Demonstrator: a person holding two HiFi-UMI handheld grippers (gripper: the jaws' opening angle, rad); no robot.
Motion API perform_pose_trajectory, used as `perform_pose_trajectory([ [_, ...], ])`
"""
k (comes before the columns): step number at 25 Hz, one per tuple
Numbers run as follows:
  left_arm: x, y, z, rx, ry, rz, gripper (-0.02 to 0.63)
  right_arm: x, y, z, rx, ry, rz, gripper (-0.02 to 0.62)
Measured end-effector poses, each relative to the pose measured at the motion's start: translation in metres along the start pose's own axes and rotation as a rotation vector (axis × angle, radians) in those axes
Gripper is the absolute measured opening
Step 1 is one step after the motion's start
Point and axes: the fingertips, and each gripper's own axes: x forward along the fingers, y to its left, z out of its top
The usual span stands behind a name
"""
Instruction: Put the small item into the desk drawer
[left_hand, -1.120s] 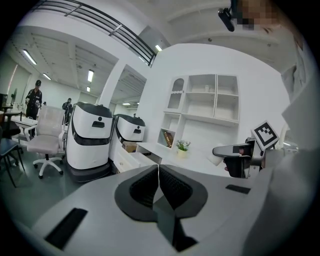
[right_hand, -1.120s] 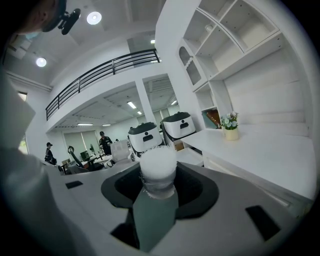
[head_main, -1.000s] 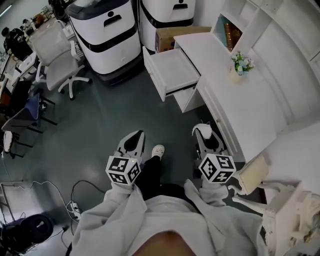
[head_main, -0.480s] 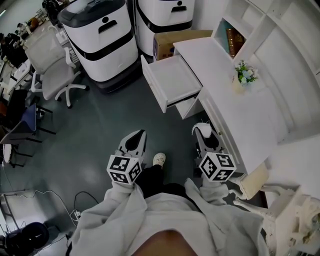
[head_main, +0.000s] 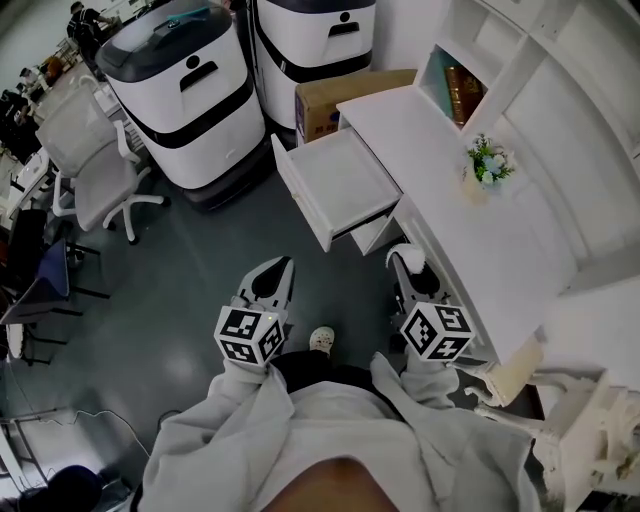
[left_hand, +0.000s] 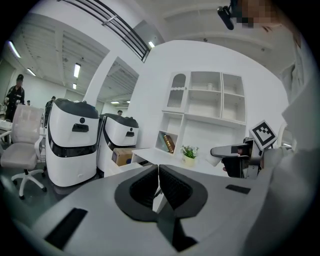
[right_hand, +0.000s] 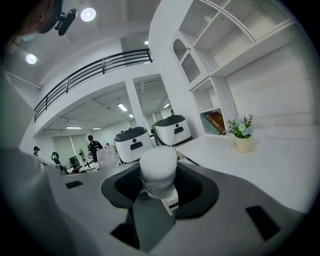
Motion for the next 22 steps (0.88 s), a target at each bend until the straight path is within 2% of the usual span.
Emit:
perform_pose_trajectory([
  [9,0.020,0.012,-0.005,-0.010,0.029,-0.036,0.023,0.017,-0.007,-0.006,0.019,0.019,-0.040,0.193],
  [16,0.019,0.019,-0.016,-0.048,0.050,-0.020,0.021,0.016,-0.012,-0.014,0.022,0.053,-0.056,0.193],
  [22,0.027,0.031,-0.024,-0.075,0.056,0.012,0.021,0.035,-0.014,-0.022,0.019,0.082,-0.030,0.193],
])
